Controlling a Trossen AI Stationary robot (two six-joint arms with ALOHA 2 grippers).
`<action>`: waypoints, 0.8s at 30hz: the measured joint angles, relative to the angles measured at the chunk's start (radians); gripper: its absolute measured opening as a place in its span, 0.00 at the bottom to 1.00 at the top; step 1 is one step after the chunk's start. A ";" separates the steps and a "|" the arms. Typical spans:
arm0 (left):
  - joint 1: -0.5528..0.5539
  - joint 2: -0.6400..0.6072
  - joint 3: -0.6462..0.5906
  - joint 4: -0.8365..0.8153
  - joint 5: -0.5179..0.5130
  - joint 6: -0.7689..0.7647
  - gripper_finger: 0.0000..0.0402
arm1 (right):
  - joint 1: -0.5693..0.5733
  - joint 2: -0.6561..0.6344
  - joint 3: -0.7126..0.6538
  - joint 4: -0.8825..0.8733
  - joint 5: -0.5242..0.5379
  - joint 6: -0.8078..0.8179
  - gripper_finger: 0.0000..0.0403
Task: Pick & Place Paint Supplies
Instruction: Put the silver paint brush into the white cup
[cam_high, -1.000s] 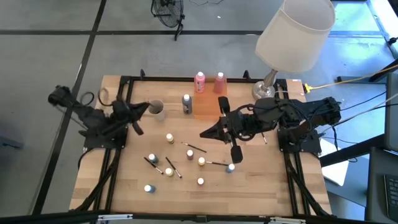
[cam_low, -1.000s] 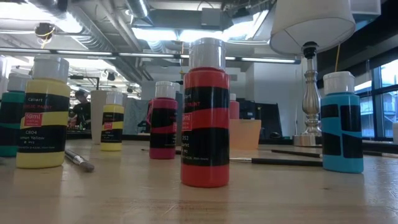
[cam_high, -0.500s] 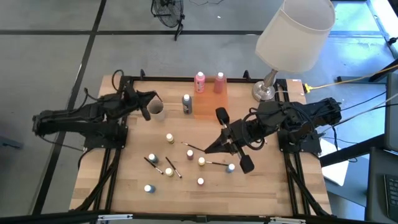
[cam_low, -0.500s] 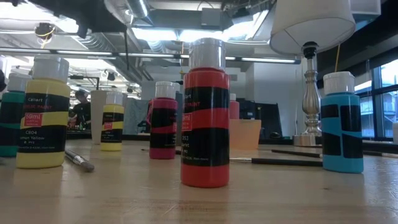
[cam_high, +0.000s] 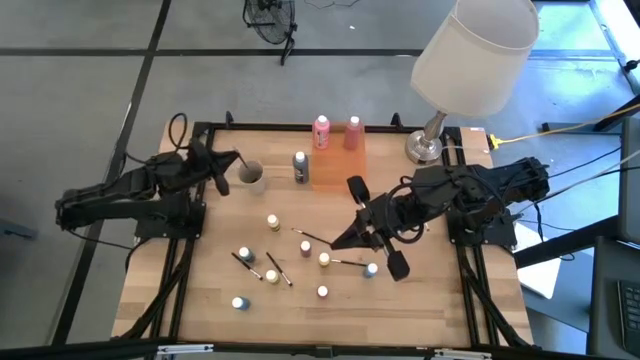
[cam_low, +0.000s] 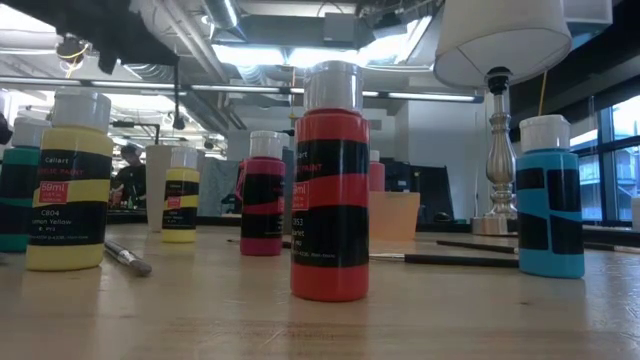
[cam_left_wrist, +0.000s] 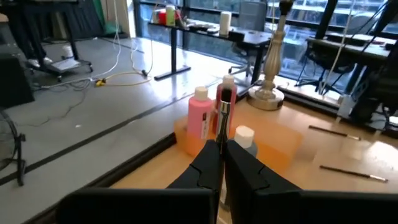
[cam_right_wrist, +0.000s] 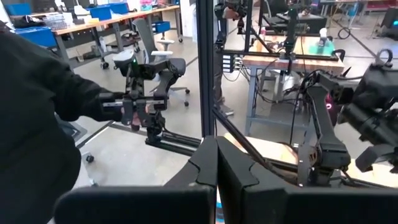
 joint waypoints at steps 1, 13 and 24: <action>0.000 0.002 -0.022 0.025 -0.009 -0.003 0.01 | 0.000 0.000 0.000 0.000 0.000 -0.007 0.00; 0.000 0.007 -0.144 0.116 -0.088 -0.062 0.01 | 0.000 0.000 0.000 -0.016 0.000 -0.010 0.00; 0.000 0.083 -0.147 0.065 -0.109 -0.127 0.01 | 0.009 0.000 0.000 -0.026 0.000 0.002 0.00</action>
